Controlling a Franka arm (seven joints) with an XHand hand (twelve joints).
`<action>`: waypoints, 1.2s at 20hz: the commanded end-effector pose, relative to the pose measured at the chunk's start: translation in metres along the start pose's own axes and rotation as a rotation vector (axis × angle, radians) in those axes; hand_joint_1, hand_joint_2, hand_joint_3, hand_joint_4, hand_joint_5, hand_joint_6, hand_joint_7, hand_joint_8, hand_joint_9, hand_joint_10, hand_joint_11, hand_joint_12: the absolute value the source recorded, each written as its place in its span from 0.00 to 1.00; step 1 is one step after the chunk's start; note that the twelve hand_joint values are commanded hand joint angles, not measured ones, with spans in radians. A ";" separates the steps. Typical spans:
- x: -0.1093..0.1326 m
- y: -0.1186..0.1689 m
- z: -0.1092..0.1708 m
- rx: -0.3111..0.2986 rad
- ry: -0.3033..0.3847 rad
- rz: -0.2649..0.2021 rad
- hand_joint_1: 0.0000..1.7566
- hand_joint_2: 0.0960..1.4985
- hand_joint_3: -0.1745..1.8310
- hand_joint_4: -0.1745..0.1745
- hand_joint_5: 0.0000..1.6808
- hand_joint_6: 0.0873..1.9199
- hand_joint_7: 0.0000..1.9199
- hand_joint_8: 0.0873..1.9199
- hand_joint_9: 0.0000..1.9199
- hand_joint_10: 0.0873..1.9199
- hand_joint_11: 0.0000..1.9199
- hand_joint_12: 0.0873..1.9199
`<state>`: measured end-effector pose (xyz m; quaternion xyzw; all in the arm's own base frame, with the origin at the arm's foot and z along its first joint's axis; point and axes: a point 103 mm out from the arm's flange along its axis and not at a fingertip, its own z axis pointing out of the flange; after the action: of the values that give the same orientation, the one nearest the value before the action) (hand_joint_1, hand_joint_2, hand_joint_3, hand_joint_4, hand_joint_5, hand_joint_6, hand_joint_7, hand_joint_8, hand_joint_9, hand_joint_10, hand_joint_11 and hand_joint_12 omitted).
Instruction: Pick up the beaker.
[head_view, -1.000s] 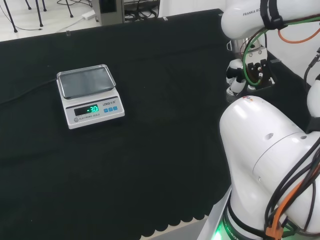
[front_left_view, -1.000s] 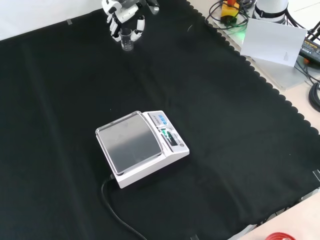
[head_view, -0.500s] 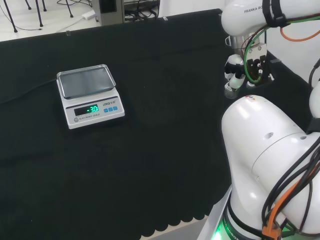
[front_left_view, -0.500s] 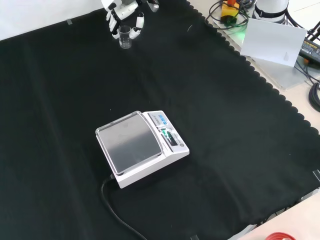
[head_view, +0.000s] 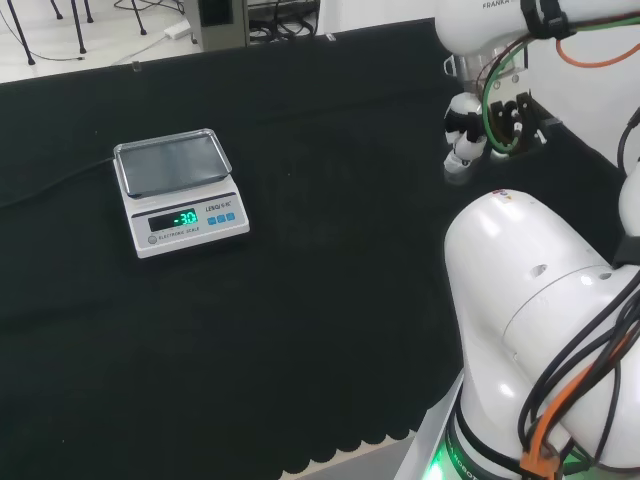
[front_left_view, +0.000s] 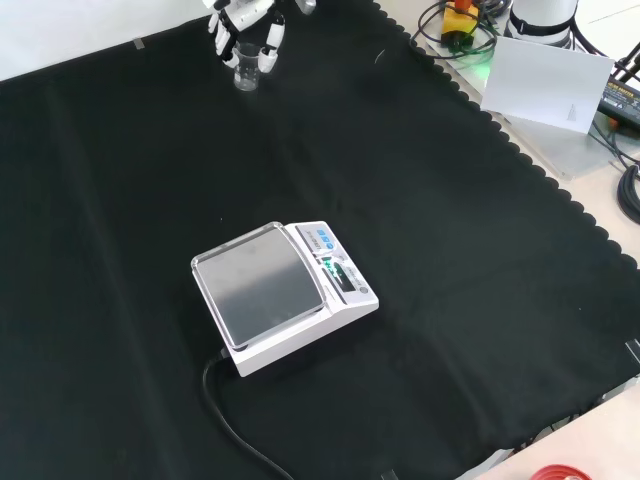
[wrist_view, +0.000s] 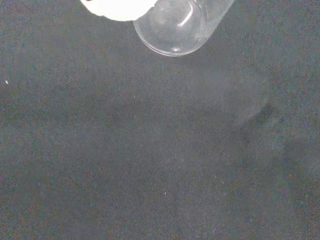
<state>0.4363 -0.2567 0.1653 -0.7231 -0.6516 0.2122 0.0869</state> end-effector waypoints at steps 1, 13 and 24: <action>0.003 -0.010 -0.015 -0.006 -0.016 -0.010 0.59 0.81 0.10 0.25 0.44 0.70 0.39 0.39 0.49 0.38 0.31 0.65; 0.011 -0.012 -0.035 -0.014 -0.055 -0.020 0.59 0.81 0.10 0.24 0.44 0.69 0.40 0.40 0.50 0.38 0.32 0.65; 0.025 -0.019 -0.065 -0.031 -0.074 -0.084 0.60 0.81 0.10 0.16 0.44 0.69 0.41 0.41 0.50 0.39 0.34 0.64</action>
<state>0.4476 -0.2251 0.2179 -0.6943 -0.6802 0.2272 0.0609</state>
